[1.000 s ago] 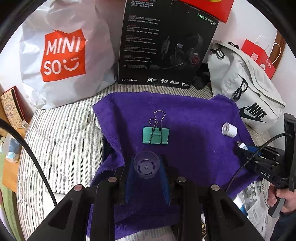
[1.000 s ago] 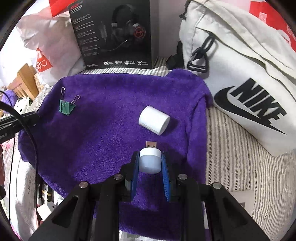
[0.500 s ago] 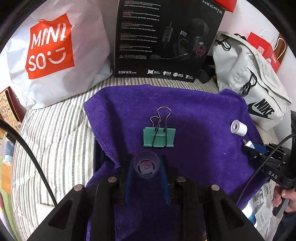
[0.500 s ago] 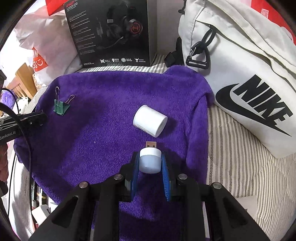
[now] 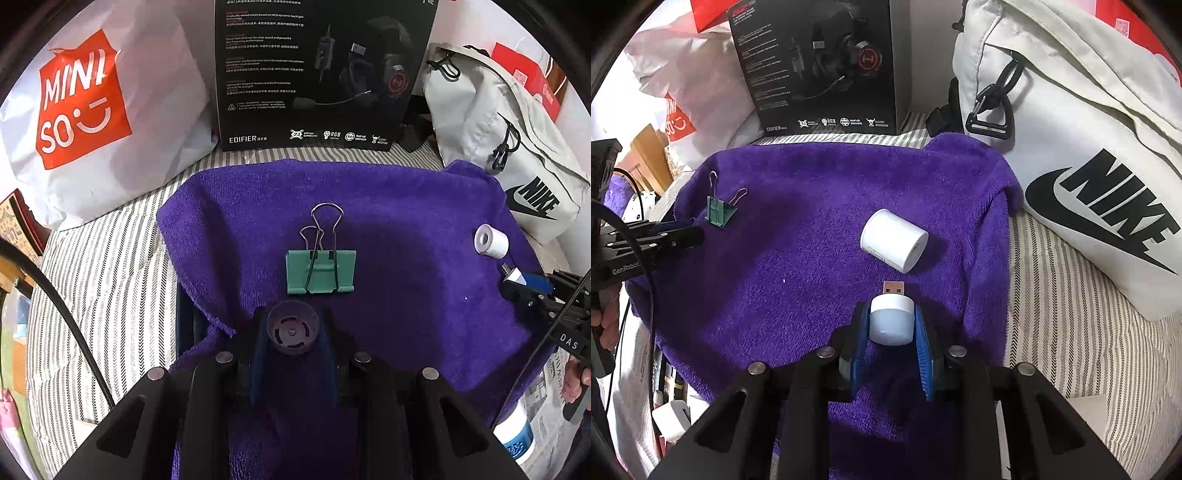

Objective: Organize rigid objects
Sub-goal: 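Carry the clear cup and the USB light over the purple towel with both grippers, then open both grippers to set the cup and USB light on the towel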

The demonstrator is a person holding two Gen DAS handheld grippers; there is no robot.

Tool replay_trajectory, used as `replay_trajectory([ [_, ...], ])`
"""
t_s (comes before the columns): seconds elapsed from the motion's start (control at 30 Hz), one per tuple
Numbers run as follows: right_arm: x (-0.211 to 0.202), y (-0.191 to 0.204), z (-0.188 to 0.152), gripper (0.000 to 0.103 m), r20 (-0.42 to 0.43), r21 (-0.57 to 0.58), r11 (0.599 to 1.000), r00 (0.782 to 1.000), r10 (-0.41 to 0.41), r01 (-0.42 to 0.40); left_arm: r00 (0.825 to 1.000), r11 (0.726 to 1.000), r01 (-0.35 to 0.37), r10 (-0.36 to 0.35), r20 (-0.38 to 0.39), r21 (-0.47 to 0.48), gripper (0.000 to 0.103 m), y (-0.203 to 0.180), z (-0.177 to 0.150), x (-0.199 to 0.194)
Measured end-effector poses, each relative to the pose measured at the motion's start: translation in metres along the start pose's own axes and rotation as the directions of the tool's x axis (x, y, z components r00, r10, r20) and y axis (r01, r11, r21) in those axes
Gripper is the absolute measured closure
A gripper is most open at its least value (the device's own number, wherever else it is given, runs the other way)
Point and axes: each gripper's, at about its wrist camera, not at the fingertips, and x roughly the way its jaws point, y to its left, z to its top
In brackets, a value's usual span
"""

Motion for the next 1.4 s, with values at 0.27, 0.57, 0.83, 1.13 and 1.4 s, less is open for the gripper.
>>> replay_trajectory([
  [0.27, -0.004, 0.007, -0.002, 0.061, -0.015, -0.025, 0.999, 1.0, 0.026, -0.026, 1.0, 1.0, 0.004, -0.004, -0.01, 0.015, 0.057, -0.007, -0.01, -0.006],
  [0.57, -0.017, 0.003, -0.011, 0.057, -0.028, 0.003, 1.0, 1.0, -0.001, 0.001, 1.0, 1.0, -0.004, 0.003, -0.023, -0.028, 0.057, -0.003, -0.022, -0.022],
  [0.83, -0.039, 0.003, -0.027, 0.057, -0.028, 0.048, 0.999, 1.0, -0.001, 0.003, 1.0, 1.0, -0.025, 0.025, 0.003, -0.012, 0.057, -0.013, -0.035, -0.056],
  [1.13, -0.081, 0.006, -0.055, 0.053, 0.029, 0.086, 0.996, 1.0, -0.005, 0.003, 0.998, 0.999, -0.044, 0.043, 0.039, 0.011, 0.057, -0.032, -0.078, -0.088],
  [1.4, -0.108, 0.013, -0.078, 0.052, 0.049, 0.094, 0.996, 0.999, 0.01, -0.015, 1.0, 1.0, -0.008, 0.008, 0.01, -0.015, 0.057, -0.036, -0.102, -0.088],
])
